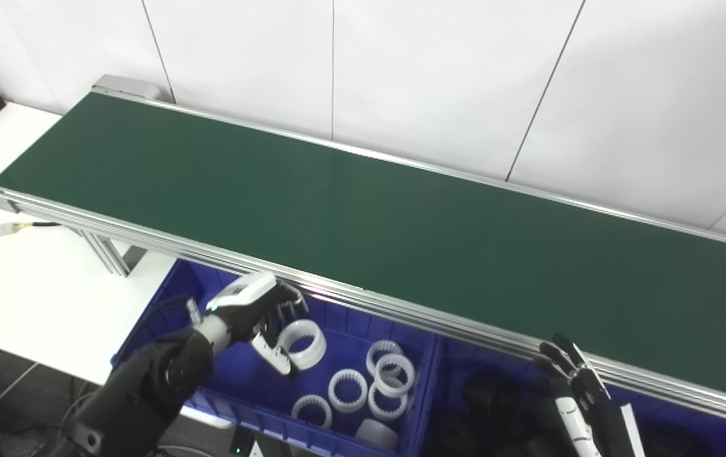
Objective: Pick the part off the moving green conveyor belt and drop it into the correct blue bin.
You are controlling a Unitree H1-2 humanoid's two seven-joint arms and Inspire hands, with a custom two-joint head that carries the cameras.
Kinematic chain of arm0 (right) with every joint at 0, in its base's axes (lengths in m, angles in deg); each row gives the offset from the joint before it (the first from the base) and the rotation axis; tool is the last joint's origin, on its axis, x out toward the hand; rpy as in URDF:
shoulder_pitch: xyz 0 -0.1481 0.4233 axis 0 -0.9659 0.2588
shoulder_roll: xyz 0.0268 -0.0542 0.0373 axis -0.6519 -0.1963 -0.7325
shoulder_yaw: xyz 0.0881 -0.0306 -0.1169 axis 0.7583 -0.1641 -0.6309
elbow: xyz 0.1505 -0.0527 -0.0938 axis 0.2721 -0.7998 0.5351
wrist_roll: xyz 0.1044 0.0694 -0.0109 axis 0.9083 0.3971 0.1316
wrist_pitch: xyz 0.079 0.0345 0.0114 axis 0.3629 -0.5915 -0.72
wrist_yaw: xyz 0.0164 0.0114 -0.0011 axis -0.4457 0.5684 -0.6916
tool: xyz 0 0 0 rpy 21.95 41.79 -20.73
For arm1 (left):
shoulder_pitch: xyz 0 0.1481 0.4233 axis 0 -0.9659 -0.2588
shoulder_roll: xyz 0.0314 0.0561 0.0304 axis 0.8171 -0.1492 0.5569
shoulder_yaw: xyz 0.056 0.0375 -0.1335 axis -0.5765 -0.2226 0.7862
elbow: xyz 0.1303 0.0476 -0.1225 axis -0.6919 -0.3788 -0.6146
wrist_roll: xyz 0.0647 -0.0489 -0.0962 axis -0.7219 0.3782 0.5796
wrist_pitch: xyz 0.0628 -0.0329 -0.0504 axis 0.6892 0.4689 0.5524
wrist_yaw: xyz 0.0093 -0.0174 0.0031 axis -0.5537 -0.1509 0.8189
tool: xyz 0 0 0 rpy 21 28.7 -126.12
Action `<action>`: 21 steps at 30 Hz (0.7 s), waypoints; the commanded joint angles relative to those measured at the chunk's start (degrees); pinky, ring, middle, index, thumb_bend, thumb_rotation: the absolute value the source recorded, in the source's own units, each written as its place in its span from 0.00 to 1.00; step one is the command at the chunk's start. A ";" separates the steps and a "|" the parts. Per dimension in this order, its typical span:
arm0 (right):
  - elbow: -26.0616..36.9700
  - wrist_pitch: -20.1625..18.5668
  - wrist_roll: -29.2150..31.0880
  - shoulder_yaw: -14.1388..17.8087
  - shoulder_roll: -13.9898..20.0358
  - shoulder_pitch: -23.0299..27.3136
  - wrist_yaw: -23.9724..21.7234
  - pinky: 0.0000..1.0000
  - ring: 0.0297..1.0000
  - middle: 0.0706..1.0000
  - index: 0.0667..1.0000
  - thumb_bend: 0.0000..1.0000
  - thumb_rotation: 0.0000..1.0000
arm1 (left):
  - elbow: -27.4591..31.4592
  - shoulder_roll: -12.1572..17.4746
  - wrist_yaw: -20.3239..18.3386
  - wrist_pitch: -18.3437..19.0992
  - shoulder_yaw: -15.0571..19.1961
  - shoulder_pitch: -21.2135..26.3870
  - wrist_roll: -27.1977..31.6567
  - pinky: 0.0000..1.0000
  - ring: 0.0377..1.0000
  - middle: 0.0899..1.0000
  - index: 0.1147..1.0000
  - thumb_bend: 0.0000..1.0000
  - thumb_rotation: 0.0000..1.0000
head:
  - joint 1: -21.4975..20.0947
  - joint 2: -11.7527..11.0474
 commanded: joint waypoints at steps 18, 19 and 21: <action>2.26 -0.70 0.61 0.38 0.07 0.19 -0.34 0.76 0.80 0.84 0.88 0.53 0.68 | -1.23 1.30 5.18 -2.37 -1.58 1.57 -0.48 0.42 0.41 0.46 0.44 0.50 0.00 | -0.26 -0.58; 2.19 -0.52 0.42 0.31 0.07 0.24 -0.33 0.76 0.80 0.84 0.88 0.52 0.68 | -1.00 1.29 5.21 -2.08 -1.54 1.50 -0.62 0.44 0.41 0.46 0.45 0.50 0.00 | -0.28 -0.61; 2.19 -0.59 0.40 0.35 -0.02 0.24 -0.22 0.75 0.80 0.83 0.88 0.53 0.68 | 0.02 1.69 5.18 -1.13 -1.81 1.27 -2.02 0.55 0.52 0.56 0.44 0.51 0.03 | -0.27 -0.71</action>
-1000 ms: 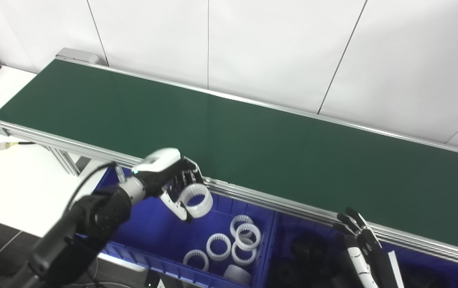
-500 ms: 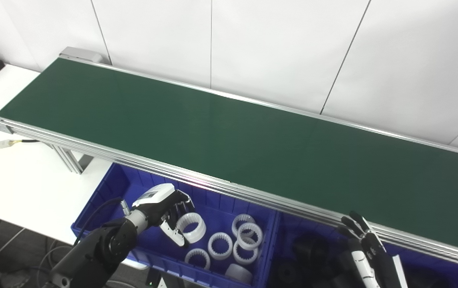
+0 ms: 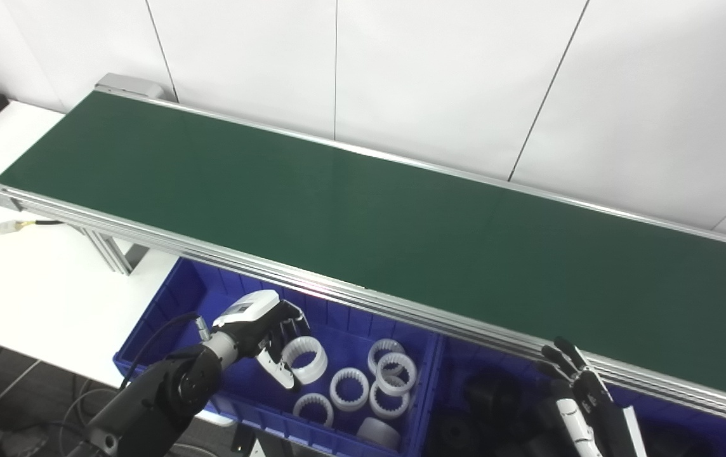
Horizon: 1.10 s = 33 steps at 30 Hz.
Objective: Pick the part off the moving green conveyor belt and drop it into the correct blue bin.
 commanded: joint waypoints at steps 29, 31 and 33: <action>0.20 2.05 0.32 -0.13 -0.44 0.67 -0.37 0.76 0.80 0.84 0.88 0.49 0.68 | 21.11 3.52 -11.08 10.56 2.48 -1.46 3.92 0.59 0.65 0.68 0.66 0.67 0.11 | -1.91 -1.94; 0.02 2.14 0.02 -0.24 -0.50 0.69 -0.26 0.76 0.80 0.84 0.88 0.50 0.68 | 23.83 3.05 -11.46 10.56 3.45 -1.80 6.19 0.56 0.62 0.67 0.64 0.66 0.11 | -2.56 -2.32; -0.11 2.32 -0.20 -0.36 -0.58 0.68 -0.21 0.75 0.80 0.83 0.88 0.49 0.69 | 26.45 2.41 -11.93 10.17 4.65 -1.98 9.90 0.54 0.60 0.65 0.62 0.65 0.13 | -3.24 -2.68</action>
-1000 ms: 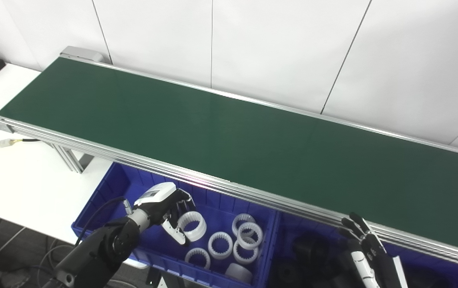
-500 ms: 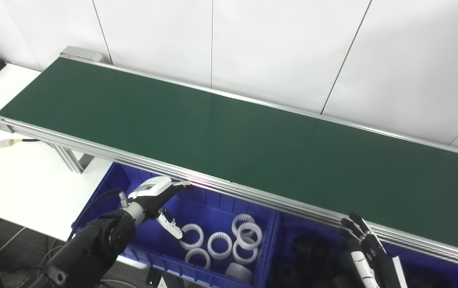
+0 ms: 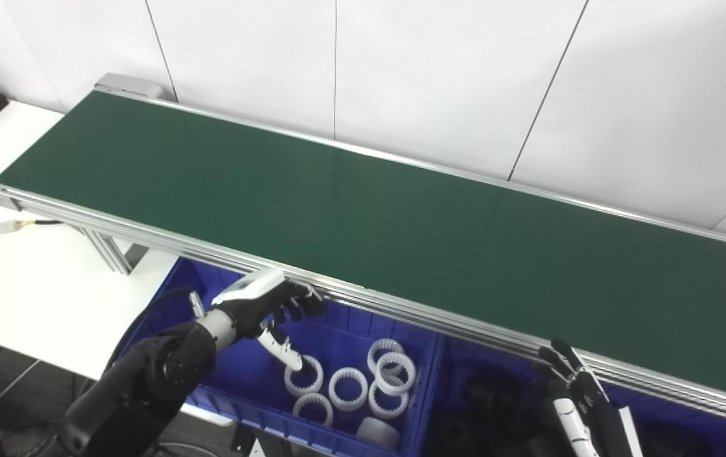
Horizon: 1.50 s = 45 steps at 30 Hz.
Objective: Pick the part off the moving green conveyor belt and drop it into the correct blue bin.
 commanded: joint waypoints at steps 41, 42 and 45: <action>-8.65 7.82 -12.42 -5.56 -6.59 1.71 8.28 0.73 0.79 0.82 0.86 0.53 0.71 | -39.03 -20.28 10.29 -40.49 1.61 5.11 25.68 0.71 0.72 0.76 0.75 0.69 0.84 | -29.83 -6.97; -8.92 8.10 -12.69 -5.63 -6.64 1.73 8.57 0.73 0.79 0.82 0.86 0.55 0.73 | -39.76 -20.28 10.29 -40.46 1.82 5.20 26.20 0.72 0.73 0.76 0.75 0.69 0.82 | -29.75 -6.74; -8.82 8.35 -12.58 -5.64 -6.79 1.39 8.95 0.74 0.79 0.82 0.87 0.57 0.75 | -41.18 -20.23 9.34 -40.63 2.43 5.29 28.81 0.73 0.73 0.77 0.75 0.66 0.78 | -29.50 -6.41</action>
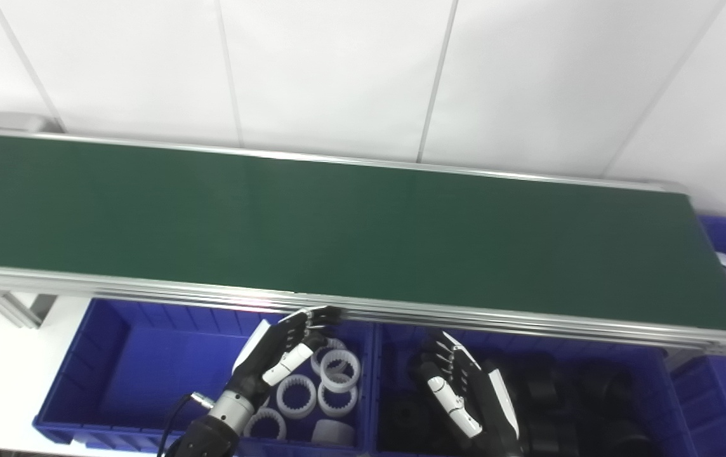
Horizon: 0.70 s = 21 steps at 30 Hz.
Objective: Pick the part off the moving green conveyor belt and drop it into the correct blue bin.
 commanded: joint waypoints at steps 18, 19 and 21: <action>1.68 3.45 0.57 -0.10 -0.38 0.12 0.41 0.74 0.79 0.82 0.86 0.53 0.73 | -1.95 -0.26 -0.42 -3.83 1.43 0.54 3.31 0.72 0.72 0.75 0.74 0.75 0.73 | 0.73 -0.47; 1.55 3.53 0.49 -0.10 -0.39 0.19 0.47 0.74 0.79 0.82 0.86 0.53 0.73 | -1.95 -0.32 -0.41 -3.87 1.53 0.51 3.36 0.72 0.72 0.75 0.74 0.76 0.73 | 0.73 -0.47; 1.53 3.17 0.27 -0.09 -0.47 0.22 0.61 0.74 0.79 0.82 0.86 0.53 0.74 | -1.69 -0.41 -0.38 -3.92 1.71 0.31 3.38 0.71 0.72 0.74 0.74 0.77 0.73 | 0.83 -0.64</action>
